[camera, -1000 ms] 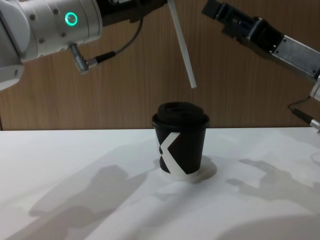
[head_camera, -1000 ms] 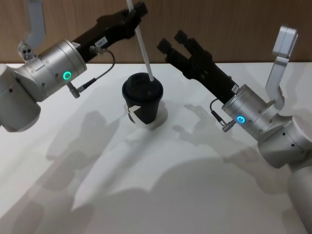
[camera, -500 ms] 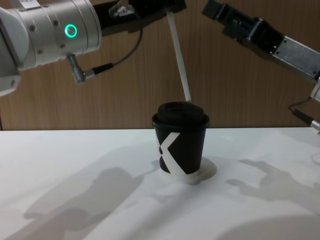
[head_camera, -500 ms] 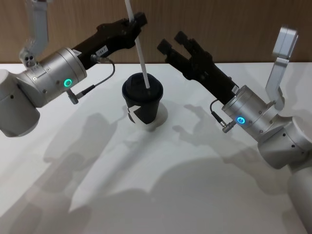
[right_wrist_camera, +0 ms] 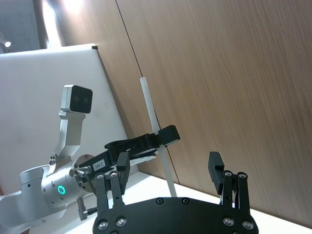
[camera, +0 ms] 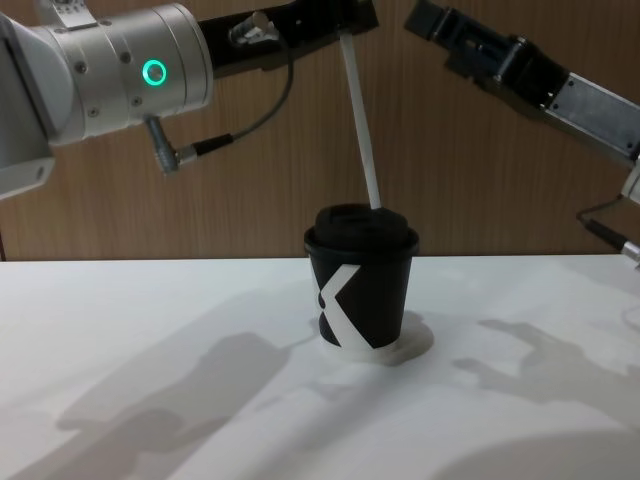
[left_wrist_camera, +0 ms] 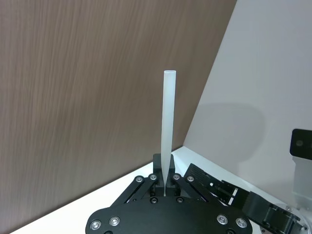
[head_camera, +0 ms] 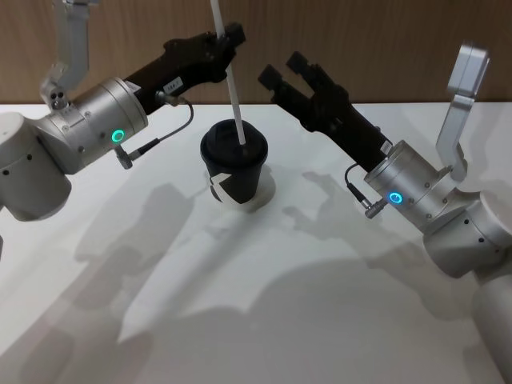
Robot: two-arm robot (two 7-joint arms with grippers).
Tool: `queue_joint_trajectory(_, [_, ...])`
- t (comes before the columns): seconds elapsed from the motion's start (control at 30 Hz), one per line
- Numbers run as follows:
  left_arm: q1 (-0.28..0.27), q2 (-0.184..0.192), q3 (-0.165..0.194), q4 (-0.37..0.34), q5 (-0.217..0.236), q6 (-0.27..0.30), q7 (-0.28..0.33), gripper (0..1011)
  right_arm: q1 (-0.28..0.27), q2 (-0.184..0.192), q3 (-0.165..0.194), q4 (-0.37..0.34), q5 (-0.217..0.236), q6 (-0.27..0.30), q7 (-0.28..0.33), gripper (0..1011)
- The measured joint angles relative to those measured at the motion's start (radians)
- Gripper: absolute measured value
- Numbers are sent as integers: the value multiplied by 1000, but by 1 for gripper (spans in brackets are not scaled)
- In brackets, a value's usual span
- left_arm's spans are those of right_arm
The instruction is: Pick up the straw with one hand, pass it to the other hand, and insert it into the cup.
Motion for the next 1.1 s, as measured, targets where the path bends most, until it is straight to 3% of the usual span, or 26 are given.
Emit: queue_joint_trajectory(1.1, [-26, -19, 17, 71, 71, -31, -77, 16, -1, 0, 0, 0, 0, 0, 0, 1001])
